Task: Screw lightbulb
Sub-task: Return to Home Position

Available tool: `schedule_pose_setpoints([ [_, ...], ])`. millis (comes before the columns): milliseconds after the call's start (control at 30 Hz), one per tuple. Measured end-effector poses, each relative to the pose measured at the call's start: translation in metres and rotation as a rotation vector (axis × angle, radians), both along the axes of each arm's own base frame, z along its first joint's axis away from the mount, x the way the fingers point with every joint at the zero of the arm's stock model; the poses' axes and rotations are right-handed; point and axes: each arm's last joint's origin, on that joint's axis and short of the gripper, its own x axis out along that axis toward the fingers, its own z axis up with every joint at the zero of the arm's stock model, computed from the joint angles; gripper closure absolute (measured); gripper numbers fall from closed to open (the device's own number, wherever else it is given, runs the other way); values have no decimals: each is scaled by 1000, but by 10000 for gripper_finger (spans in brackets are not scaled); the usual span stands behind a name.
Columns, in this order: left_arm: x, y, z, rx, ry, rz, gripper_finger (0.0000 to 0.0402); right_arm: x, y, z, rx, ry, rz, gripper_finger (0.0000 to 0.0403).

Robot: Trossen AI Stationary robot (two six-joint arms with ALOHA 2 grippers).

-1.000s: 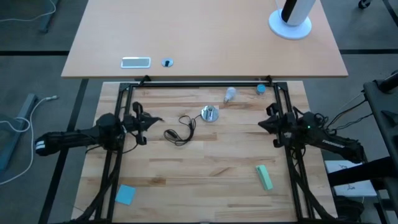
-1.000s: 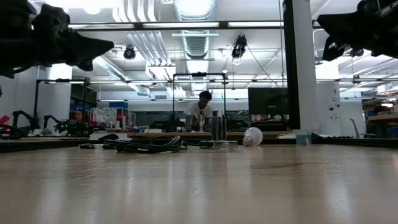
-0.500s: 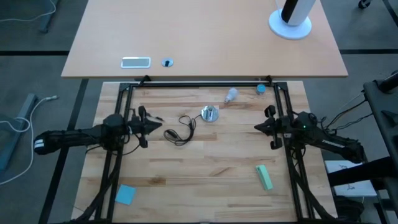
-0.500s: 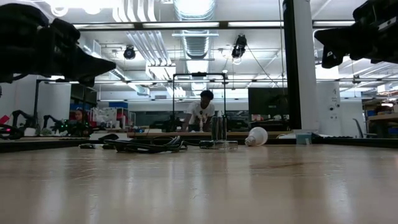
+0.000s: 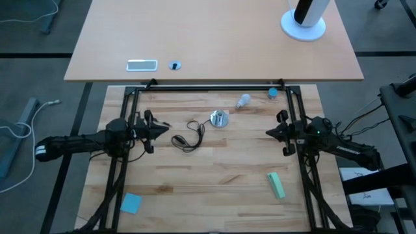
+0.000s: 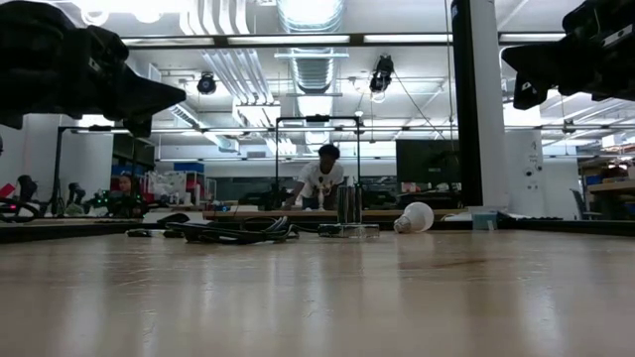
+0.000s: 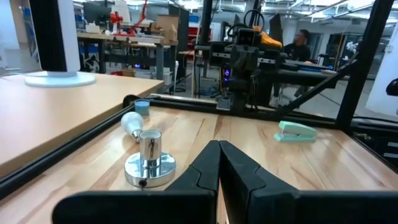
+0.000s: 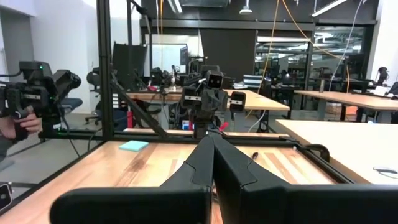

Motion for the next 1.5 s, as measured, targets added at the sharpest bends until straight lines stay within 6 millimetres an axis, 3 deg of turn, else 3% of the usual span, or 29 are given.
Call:
schedule_pose_setpoints([
  [1500,14,3,-23,-53,218,3,401,0,0,-1,3,9,-1,403],
])
